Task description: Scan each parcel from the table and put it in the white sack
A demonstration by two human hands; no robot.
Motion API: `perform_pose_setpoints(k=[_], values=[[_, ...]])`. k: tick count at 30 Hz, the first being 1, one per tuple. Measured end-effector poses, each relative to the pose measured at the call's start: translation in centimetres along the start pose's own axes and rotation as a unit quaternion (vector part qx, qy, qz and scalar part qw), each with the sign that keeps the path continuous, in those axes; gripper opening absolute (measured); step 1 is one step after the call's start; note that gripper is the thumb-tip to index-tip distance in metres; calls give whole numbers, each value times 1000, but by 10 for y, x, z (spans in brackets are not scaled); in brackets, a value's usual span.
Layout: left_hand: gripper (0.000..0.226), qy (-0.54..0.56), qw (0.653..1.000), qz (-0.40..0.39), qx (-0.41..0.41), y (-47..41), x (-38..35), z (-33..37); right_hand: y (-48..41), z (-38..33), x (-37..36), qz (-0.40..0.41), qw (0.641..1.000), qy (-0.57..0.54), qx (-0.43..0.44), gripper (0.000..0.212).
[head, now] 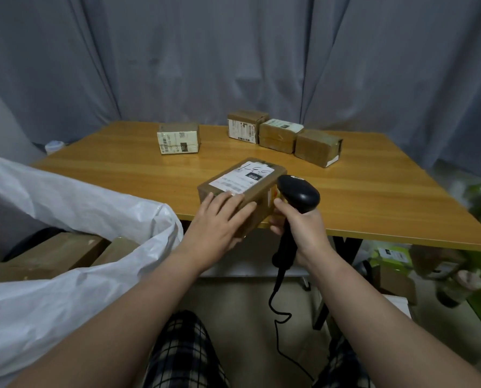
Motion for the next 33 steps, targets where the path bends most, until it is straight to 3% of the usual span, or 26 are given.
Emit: perform_pose_setpoints(k=[2,4,6,9,11,12,15,20,22,24,28,31,33], values=[[69,48,998,-15,32,-3,1,0,1,3,-2,-4,1000,-4,-8,29],[66,157,972,-18,174,-10,8,-16,1,5,-4,-8,1000,-2,-11,33],[66,202,921,2,333,-12,10,-43,0,4,-5,-10,1000,11,-4,36],[89,264,794,-71,543,2,-11,-79,-1,3,-8,-18,1000,23,5,38],[98,365,707,-122,593,10,-30,-76,-7,-7,-9,-14,999,37,34,35],[97,396,691,-133,590,10,-35,-72,-12,-15,-9,-7,997,53,57,34],[74,419,710,-135,549,2,-35,-74,-32,-44,-5,15,989,109,97,39],[44,259,830,-140,474,-22,-21,-89,-41,-53,-6,-57,969,229,71,34],[44,259,824,-101,494,-23,-22,-91,-36,-49,-5,-61,962,251,83,27],[52,319,774,-62,544,-13,-28,-89,-33,-47,-3,-52,957,267,100,22],[83,388,630,12,673,26,-43,-71,-26,-44,-7,-62,947,297,107,14],[97,443,528,44,723,38,-52,-65,-15,-37,-18,-99,931,334,111,10],[104,454,456,61,763,45,-53,-69,-12,-35,-23,-109,939,308,109,11]])
Point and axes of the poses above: each hand's wrist, its own y-axis away from the middle knuckle, its own x-axis out of the back of the hand, z = x × y, the point moved 8 cm from there along -y, towards the middle knuckle, and after that the axes turned 10 degrees about z, right-handed, at the moved point
